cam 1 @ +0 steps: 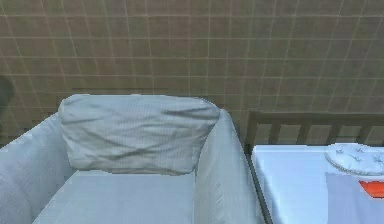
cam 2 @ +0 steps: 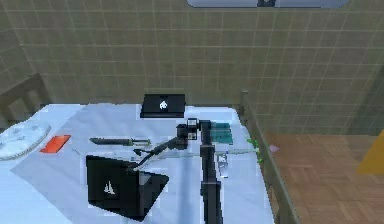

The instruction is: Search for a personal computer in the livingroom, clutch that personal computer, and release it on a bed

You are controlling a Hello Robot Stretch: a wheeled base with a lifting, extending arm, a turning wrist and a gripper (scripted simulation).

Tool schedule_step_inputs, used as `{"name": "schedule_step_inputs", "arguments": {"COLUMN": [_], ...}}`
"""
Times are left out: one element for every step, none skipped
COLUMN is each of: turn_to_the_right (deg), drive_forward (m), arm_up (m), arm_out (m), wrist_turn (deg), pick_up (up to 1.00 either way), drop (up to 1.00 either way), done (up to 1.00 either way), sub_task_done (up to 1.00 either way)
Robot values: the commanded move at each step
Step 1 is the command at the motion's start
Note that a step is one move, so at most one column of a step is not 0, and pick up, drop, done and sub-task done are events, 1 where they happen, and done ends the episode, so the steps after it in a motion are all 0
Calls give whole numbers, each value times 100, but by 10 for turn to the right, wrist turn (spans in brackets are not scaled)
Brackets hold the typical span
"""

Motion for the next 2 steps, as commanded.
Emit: {"name": "schedule_step_inputs", "arguments": {"turn_to_the_right": [0, 0], "drive_forward": [0, 0], "arm_up": [0, 0], "arm_out": [-8, 0], "wrist_turn": [0, 0], "pick_up": [0, 0], "drop": [0, 0], "done": [0, 100], "sub_task_done": [0, 0]}}
